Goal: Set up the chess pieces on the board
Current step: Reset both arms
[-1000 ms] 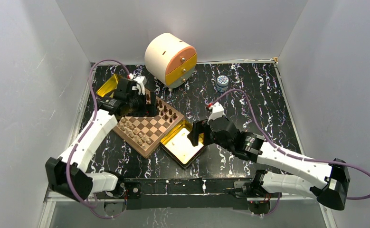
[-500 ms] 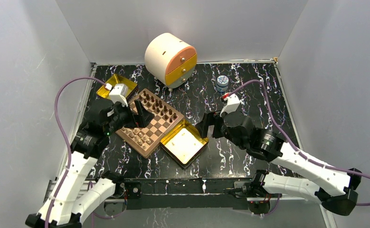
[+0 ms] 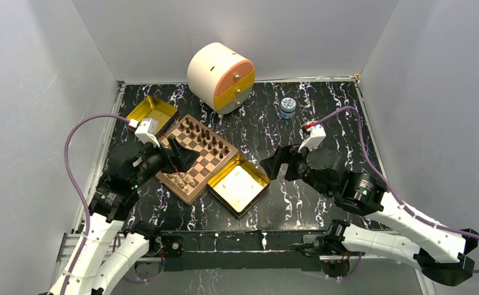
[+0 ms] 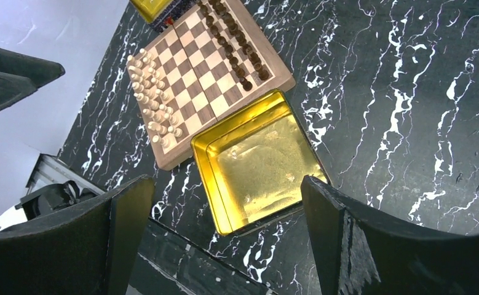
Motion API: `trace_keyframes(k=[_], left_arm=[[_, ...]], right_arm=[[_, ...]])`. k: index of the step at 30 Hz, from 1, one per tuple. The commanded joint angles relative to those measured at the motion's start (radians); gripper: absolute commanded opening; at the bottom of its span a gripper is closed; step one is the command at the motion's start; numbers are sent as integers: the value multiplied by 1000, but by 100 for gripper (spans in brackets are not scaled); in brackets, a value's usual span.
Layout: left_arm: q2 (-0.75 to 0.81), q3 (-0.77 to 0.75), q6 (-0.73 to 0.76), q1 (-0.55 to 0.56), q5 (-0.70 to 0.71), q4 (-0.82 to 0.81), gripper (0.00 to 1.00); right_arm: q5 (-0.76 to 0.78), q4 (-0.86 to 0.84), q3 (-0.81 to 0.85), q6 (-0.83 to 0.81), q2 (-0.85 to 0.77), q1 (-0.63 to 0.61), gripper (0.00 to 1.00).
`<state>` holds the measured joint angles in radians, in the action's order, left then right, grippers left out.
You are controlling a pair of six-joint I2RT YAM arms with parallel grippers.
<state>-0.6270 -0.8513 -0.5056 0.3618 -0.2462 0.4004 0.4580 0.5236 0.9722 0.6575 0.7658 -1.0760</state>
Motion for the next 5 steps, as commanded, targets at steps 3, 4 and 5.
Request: trace_keyframes(k=[3,4,5], left_arm=[[-7,8,-8,-1,0,-22,91],[-5,8,-4,-1,5,-19,91],[-3,5,1,-1,11,-17,91]], right_arm=[[0,-20,32,-4,36,-6,99],[-2,-17,37,-5,43,-5,99],[-2,-15,37,-7,47,-5,99]])
